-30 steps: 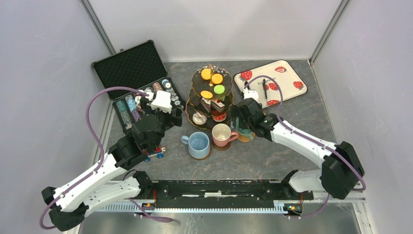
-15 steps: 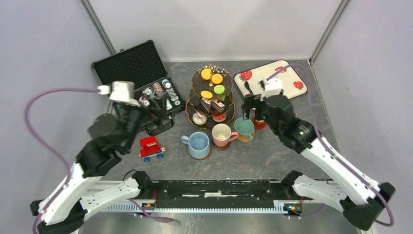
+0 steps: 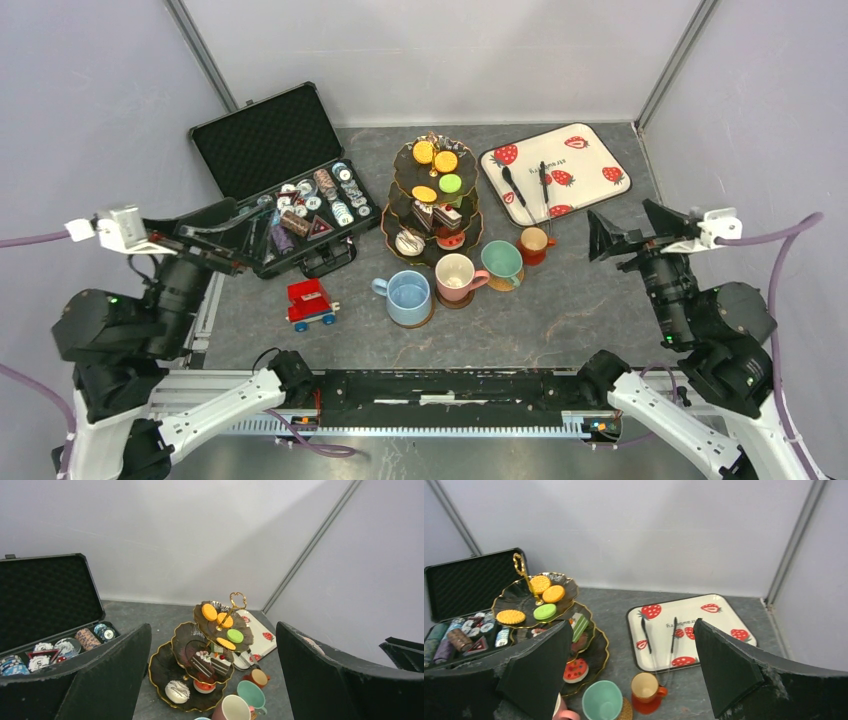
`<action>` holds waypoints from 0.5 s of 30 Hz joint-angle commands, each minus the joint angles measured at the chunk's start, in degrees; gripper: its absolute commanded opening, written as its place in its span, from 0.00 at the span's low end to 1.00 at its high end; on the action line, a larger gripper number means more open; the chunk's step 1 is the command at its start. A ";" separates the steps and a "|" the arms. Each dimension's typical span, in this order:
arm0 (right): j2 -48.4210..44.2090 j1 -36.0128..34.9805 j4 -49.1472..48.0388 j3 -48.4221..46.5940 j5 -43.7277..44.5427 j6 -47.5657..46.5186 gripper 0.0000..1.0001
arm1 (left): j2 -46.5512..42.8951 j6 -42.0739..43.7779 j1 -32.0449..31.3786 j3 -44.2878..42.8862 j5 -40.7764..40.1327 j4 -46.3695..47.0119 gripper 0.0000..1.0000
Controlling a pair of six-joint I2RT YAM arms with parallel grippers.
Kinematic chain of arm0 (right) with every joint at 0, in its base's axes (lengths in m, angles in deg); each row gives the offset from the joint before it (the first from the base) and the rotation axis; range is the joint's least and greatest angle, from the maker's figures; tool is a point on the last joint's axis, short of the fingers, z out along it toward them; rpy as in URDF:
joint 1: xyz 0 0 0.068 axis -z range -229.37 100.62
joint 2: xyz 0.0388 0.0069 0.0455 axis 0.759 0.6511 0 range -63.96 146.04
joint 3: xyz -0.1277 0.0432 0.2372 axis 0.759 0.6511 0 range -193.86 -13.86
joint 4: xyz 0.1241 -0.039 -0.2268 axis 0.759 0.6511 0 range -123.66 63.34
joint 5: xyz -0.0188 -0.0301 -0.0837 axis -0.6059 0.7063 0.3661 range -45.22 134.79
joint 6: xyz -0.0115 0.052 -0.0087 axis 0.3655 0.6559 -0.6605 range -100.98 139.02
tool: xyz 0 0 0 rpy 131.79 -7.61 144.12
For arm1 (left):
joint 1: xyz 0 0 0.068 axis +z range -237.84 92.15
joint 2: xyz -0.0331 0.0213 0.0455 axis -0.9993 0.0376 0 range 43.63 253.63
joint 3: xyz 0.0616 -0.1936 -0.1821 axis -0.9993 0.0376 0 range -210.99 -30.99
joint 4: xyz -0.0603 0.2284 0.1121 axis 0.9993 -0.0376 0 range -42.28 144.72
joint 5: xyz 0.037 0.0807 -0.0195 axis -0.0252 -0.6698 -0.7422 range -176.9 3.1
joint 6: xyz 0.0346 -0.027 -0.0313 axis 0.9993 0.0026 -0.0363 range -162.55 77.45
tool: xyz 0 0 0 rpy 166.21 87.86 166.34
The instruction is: Serve the afternoon tea
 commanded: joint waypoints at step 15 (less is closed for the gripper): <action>-11.39 -0.20 0.93 -4.86 13.12 -8.81 0.98 | 0.29 3.03 0.15 -7.57 -0.25 -2.23 1.00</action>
